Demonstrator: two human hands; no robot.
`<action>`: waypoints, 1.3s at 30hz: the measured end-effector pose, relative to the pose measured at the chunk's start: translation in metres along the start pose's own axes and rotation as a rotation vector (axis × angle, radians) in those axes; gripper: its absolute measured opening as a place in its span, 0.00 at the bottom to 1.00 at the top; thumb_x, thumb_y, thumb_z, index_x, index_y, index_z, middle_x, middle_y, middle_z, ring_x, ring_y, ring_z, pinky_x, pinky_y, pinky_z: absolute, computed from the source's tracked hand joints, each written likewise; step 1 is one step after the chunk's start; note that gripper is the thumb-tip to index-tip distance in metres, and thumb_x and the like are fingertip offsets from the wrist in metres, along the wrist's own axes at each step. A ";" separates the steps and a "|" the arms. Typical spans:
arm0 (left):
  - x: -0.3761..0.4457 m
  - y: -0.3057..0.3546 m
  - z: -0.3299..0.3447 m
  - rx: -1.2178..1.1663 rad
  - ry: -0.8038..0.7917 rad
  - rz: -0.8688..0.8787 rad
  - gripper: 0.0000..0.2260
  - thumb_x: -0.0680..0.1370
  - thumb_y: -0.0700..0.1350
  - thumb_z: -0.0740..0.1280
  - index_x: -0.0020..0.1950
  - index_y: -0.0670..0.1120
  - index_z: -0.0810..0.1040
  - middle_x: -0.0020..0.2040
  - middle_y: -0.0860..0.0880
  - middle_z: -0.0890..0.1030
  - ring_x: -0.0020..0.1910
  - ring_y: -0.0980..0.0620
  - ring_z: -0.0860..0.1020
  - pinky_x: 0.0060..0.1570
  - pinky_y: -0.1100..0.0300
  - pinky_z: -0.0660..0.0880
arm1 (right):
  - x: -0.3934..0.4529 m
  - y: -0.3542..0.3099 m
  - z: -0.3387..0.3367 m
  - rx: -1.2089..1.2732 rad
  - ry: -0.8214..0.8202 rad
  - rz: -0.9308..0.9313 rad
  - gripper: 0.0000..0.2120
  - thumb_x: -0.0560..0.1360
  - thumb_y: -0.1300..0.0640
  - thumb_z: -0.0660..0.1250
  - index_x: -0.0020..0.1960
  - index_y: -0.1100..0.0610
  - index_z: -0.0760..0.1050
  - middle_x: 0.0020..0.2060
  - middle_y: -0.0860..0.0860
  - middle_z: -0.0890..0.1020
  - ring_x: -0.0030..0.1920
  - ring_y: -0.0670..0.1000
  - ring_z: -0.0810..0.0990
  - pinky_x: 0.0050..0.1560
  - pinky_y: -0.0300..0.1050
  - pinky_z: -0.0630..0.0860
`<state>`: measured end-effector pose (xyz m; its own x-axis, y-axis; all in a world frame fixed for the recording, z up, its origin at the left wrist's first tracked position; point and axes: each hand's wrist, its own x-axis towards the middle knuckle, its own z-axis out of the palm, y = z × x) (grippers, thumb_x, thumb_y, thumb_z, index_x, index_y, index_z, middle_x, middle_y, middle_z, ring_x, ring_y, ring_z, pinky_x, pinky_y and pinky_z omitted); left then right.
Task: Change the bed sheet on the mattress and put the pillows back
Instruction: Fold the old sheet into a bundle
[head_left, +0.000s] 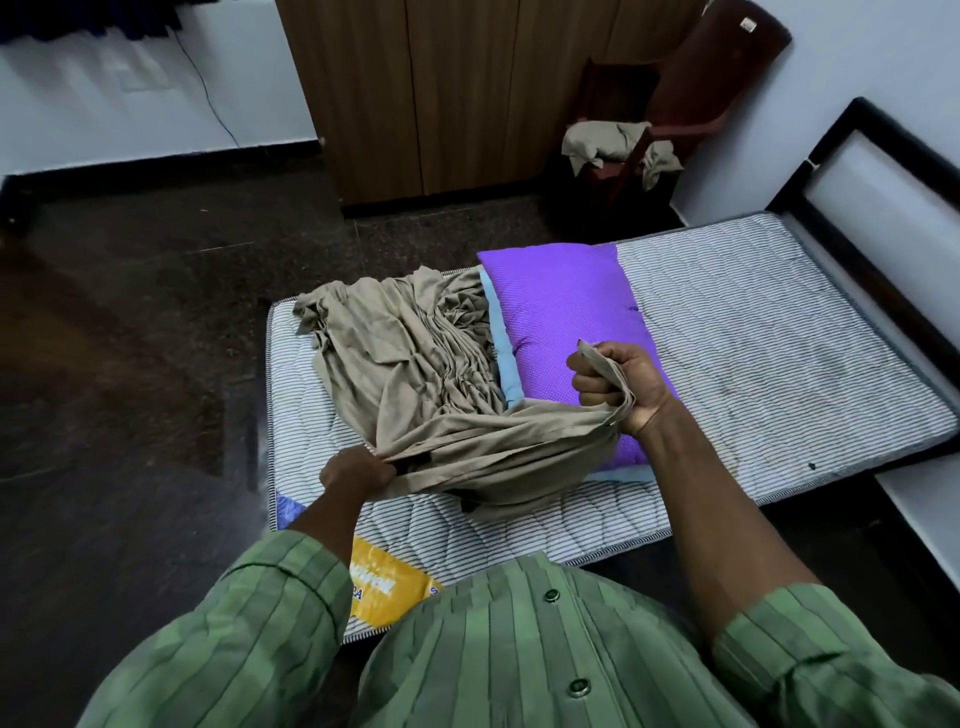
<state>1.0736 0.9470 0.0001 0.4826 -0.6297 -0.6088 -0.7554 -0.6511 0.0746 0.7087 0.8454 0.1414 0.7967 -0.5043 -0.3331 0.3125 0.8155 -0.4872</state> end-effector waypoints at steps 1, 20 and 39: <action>0.000 -0.001 0.001 -0.003 0.016 0.016 0.31 0.70 0.62 0.73 0.66 0.44 0.79 0.64 0.43 0.80 0.64 0.41 0.79 0.57 0.52 0.76 | 0.002 -0.001 -0.002 0.014 0.002 -0.014 0.13 0.74 0.57 0.62 0.35 0.53 0.60 0.25 0.48 0.59 0.22 0.47 0.57 0.19 0.39 0.63; -0.036 0.060 0.022 -0.143 0.309 0.466 0.20 0.69 0.64 0.73 0.49 0.51 0.74 0.44 0.47 0.83 0.46 0.43 0.81 0.41 0.54 0.75 | 0.023 0.006 0.020 0.040 0.151 -0.115 0.15 0.76 0.54 0.53 0.31 0.53 0.66 0.26 0.46 0.56 0.24 0.45 0.53 0.19 0.37 0.60; -0.008 0.002 -0.098 0.042 0.382 0.038 0.17 0.75 0.53 0.66 0.60 0.46 0.81 0.59 0.45 0.83 0.59 0.43 0.81 0.63 0.50 0.68 | 0.018 -0.035 -0.024 -0.402 0.971 -0.552 0.07 0.82 0.58 0.64 0.48 0.53 0.79 0.45 0.50 0.82 0.50 0.52 0.79 0.50 0.47 0.76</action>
<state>1.1116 0.9095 0.0823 0.5786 -0.7704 -0.2677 -0.7893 -0.6116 0.0539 0.6992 0.8010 0.1333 -0.1749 -0.9054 -0.3869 0.1673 0.3599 -0.9179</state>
